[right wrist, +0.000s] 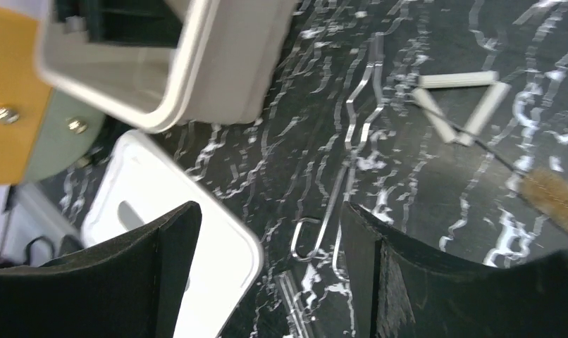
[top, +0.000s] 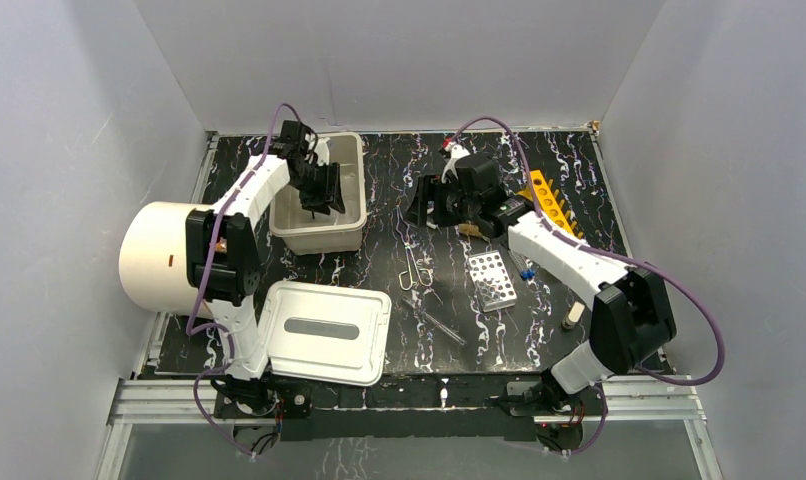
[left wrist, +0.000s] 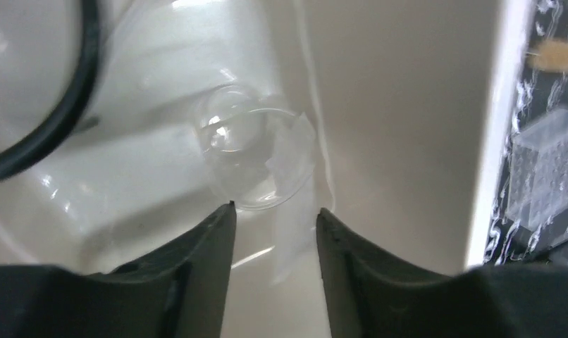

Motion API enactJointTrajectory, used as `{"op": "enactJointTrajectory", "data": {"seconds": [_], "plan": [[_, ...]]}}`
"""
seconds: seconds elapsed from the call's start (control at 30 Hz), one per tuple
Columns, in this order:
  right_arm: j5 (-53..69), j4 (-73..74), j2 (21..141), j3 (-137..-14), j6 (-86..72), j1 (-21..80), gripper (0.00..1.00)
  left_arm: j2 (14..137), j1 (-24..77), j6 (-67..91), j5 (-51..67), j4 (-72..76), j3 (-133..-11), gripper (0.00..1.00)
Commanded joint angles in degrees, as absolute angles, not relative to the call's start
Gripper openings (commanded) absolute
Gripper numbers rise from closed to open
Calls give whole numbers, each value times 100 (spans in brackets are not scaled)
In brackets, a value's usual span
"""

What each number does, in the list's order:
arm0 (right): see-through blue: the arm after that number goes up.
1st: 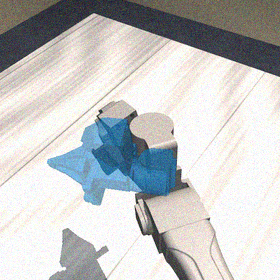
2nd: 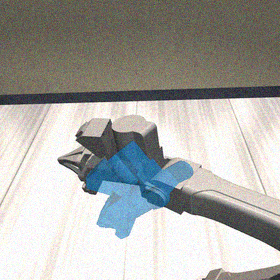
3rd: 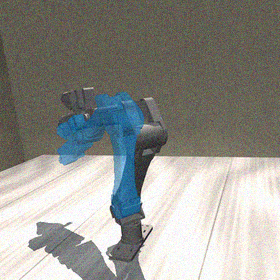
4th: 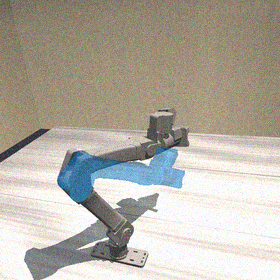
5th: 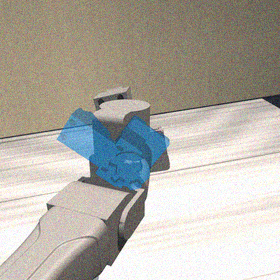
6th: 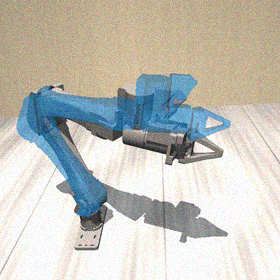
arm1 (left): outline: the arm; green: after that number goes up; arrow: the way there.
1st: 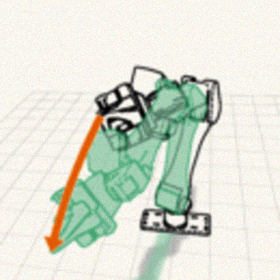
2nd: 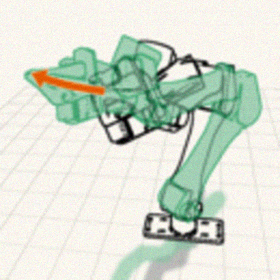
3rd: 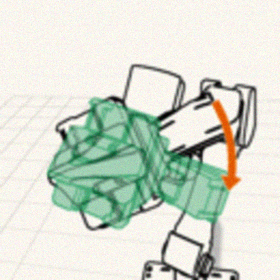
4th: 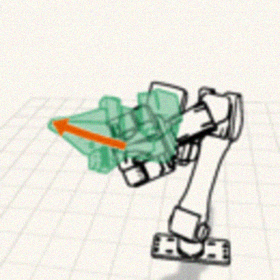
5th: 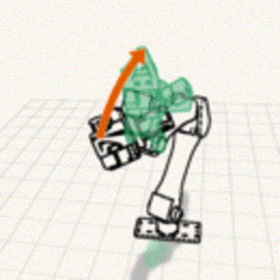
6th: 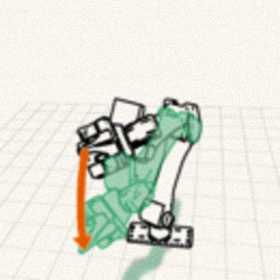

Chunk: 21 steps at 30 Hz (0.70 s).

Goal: Organize the chemistry lab equipment

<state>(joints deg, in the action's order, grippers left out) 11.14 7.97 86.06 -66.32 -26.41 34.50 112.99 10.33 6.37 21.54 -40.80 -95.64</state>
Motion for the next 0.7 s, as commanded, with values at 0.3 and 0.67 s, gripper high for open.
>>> {"op": "enactJointTrajectory", "data": {"seconds": [0.3,0.67], "plan": [[-1467,2793,10425,-8322,-1677,3068,74,8926,1028,2406,1436,-3948,-9491,75],[-371,2343,10951,-8295,912,2839,56,8499,1028,2810,2303,-3538,-9243,76]]}}
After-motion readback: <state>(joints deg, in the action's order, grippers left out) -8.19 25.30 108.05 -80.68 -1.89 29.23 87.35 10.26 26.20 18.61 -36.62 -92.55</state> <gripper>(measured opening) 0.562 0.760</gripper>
